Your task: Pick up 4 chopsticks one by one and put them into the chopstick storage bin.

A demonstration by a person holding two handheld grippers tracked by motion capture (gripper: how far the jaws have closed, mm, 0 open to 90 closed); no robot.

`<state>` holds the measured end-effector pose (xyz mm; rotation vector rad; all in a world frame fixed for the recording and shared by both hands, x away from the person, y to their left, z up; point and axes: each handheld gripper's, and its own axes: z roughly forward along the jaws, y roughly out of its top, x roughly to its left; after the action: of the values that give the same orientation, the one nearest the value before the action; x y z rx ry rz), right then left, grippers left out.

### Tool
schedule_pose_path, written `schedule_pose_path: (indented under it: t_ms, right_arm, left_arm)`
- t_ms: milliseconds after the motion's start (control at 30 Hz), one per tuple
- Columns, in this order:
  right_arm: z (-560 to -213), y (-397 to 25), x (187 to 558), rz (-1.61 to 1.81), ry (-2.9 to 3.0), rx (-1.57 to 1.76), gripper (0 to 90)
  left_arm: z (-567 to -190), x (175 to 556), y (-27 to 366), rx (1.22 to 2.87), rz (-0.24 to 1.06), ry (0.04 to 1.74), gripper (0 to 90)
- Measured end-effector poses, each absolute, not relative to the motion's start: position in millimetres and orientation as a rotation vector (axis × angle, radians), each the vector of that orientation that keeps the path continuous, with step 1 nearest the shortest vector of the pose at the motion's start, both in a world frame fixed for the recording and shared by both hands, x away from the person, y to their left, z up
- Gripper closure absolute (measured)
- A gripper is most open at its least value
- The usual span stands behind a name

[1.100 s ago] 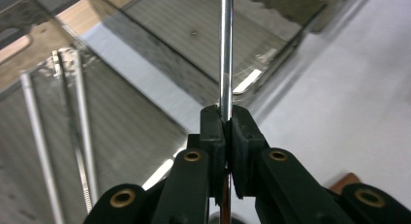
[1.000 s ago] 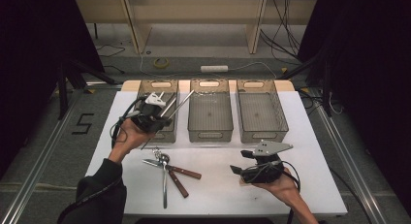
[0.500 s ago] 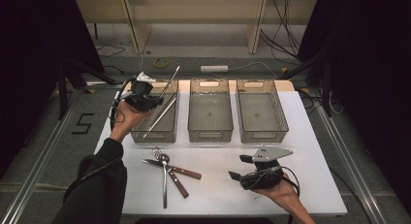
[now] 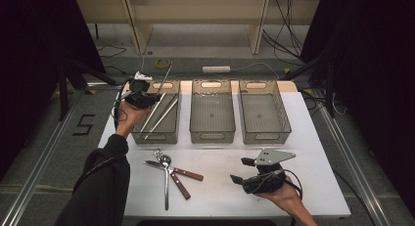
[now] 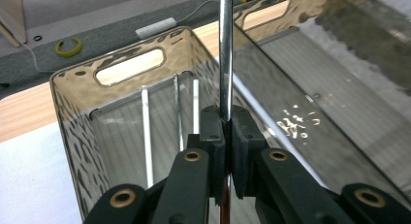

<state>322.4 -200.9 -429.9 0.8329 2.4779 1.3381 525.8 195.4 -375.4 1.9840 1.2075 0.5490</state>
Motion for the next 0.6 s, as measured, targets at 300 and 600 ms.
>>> schedule_pose_path:
  t_ms: [300,600]
  right_arm:
    - [-431.4,-199.4,321.8,1.33,2.493,0.825,31.2]
    - [-432.0,-197.3,321.9,1.33,2.501,0.818,31.3]
  left_arm:
    - [-393.1,527.2,197.8,1.975,0.548,1.238,84.5]
    - [-403.3,527.1,202.3,1.996,0.567,1.242,84.4]
